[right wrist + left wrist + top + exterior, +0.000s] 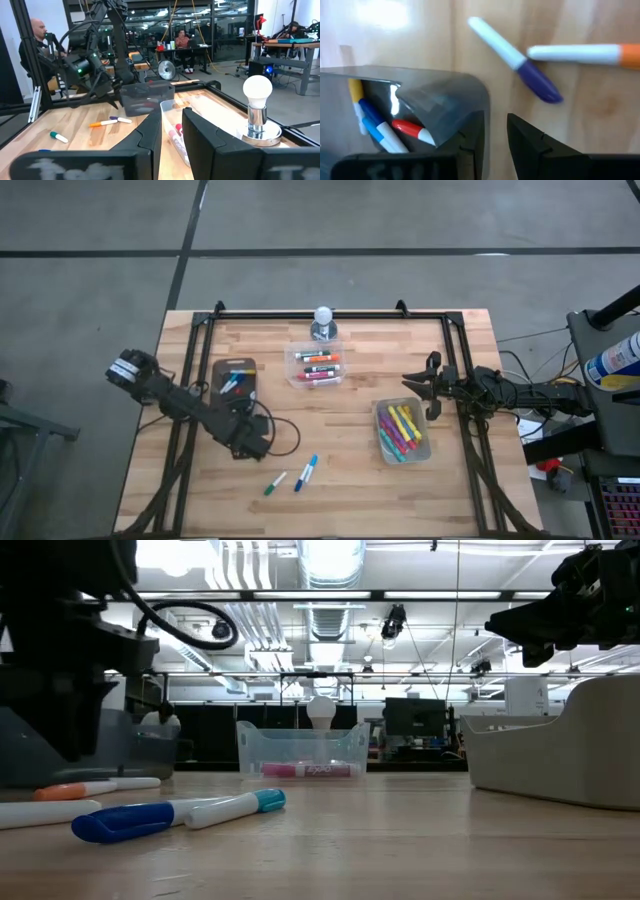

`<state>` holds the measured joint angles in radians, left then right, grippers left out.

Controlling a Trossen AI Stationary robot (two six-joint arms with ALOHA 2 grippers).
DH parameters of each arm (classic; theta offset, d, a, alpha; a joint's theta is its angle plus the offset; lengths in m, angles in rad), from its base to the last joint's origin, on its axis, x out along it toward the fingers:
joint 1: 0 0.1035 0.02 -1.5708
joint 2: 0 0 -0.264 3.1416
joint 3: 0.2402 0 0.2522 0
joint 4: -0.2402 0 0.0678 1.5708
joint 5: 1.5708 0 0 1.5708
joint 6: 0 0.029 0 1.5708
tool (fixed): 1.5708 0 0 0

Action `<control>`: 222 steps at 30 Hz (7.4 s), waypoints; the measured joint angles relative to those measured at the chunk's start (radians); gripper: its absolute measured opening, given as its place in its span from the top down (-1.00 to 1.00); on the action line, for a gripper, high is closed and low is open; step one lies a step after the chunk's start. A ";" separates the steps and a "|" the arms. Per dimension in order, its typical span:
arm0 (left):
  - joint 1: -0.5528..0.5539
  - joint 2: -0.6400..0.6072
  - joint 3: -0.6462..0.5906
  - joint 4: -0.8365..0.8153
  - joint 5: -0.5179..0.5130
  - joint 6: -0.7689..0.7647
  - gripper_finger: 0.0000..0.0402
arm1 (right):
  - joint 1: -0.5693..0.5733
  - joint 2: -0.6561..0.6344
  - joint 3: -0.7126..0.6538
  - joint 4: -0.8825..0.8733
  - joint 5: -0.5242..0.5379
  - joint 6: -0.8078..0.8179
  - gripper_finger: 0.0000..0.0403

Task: Pick & Place Markers
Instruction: Put the purple mini marker into the transparent black bin, then put the orange mini marker into the transparent black bin

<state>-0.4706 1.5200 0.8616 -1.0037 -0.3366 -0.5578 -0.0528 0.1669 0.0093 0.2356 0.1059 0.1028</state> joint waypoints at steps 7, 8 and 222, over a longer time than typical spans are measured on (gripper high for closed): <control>0.024 0.000 0.000 0.119 0.006 0.001 0.59 | 0.000 0.000 0.000 0.000 0.000 0.001 0.66; 0.024 0.000 0.000 0.133 0.015 -0.009 0.59 | 0.000 0.000 0.000 0.000 0.000 0.000 0.66; -0.160 -0.100 -0.078 0.454 0.108 -0.181 0.36 | 0.000 0.000 0.000 0.000 0.000 0.000 0.66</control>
<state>-0.6304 1.4197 0.7834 -0.5500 -0.2283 -0.7388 -0.0528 0.1673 0.0093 0.2356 0.1059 0.1025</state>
